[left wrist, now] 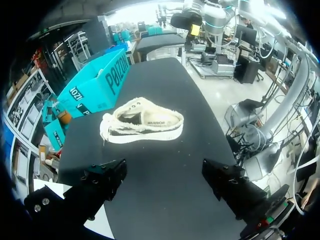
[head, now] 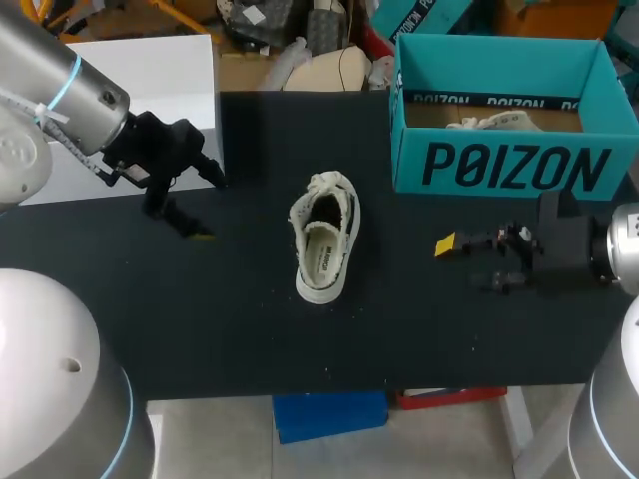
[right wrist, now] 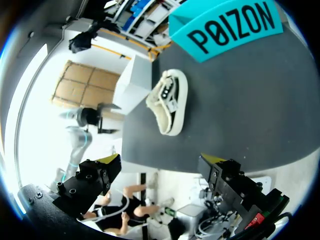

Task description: Take the shoe out of the shoebox, open the shoe tongue, remove and reinsert the insole, then place the shoe into the shoebox

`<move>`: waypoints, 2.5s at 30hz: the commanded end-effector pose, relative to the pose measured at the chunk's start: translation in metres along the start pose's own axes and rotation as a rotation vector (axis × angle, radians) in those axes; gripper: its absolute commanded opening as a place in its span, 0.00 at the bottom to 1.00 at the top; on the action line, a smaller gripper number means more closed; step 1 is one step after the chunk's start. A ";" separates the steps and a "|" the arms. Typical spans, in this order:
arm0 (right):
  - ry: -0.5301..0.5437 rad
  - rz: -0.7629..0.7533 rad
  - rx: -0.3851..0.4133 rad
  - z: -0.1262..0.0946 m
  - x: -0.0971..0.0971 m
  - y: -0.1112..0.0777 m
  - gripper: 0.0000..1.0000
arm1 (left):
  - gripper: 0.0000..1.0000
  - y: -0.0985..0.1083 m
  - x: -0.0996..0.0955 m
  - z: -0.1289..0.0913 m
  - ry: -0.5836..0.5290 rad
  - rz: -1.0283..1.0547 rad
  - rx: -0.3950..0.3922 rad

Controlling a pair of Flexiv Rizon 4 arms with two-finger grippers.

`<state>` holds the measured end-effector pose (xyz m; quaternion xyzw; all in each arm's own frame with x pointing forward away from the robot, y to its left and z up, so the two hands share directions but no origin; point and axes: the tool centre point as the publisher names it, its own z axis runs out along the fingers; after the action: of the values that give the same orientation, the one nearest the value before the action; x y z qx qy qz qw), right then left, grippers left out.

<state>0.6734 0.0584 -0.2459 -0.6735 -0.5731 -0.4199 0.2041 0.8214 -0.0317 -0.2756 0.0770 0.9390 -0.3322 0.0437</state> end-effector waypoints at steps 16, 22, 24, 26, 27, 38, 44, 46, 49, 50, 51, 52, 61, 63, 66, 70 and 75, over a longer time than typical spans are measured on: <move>-0.001 0.000 0.000 0.000 0.000 0.000 1.00 | 1.00 0.004 -0.005 -0.007 0.020 -0.065 0.048; -0.001 0.000 0.000 0.000 0.000 0.000 1.00 | 1.00 0.022 -0.009 -0.021 0.016 -0.155 0.079; -0.001 0.000 0.000 0.000 0.000 0.000 1.00 | 1.00 0.028 -0.009 -0.025 0.004 -0.160 0.082; -0.001 0.000 0.000 0.000 0.000 0.000 1.00 | 1.00 0.030 -0.008 -0.027 0.008 -0.146 0.097; -0.001 0.000 0.000 0.000 0.000 0.000 1.00 | 1.00 0.030 -0.008 -0.027 0.008 -0.146 0.097; -0.001 0.000 0.000 0.000 0.000 0.000 1.00 | 1.00 0.030 -0.008 -0.027 0.008 -0.146 0.097; -0.001 0.000 0.000 0.000 0.000 0.000 1.00 | 1.00 0.030 -0.008 -0.027 0.008 -0.146 0.097; -0.001 0.000 0.000 0.000 0.000 0.000 1.00 | 1.00 0.030 -0.008 -0.027 0.008 -0.146 0.097; -0.001 0.000 0.000 0.000 0.000 0.000 1.00 | 1.00 0.030 -0.008 -0.027 0.008 -0.146 0.097; -0.001 0.000 0.000 0.000 0.000 0.000 1.00 | 1.00 0.030 -0.008 -0.027 0.008 -0.146 0.097; -0.001 0.000 0.000 0.000 0.000 0.000 1.00 | 1.00 0.030 -0.008 -0.027 0.008 -0.146 0.097; -0.001 0.000 0.000 0.000 0.000 0.000 1.00 | 1.00 0.030 -0.008 -0.027 0.008 -0.146 0.097; -0.001 0.000 0.000 0.000 0.000 0.000 1.00 | 1.00 0.030 -0.008 -0.027 0.008 -0.146 0.097; -0.001 0.000 0.000 0.000 0.000 0.000 1.00 | 1.00 0.030 -0.008 -0.027 0.008 -0.146 0.097; -0.001 0.000 0.000 0.000 0.000 0.000 1.00 | 1.00 0.030 -0.008 -0.027 0.008 -0.146 0.097; -0.108 -0.026 0.051 0.003 0.008 0.011 1.00 | 1.00 0.030 -0.008 -0.027 0.008 -0.146 0.097; -0.256 -0.043 0.074 0.012 0.020 0.031 1.00 | 1.00 0.030 -0.008 -0.027 0.008 -0.146 0.097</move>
<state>0.6804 0.0562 -0.2412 -0.6786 -0.6000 -0.3875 0.1711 0.8351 0.0069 -0.2717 0.0120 0.9248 -0.3801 0.0101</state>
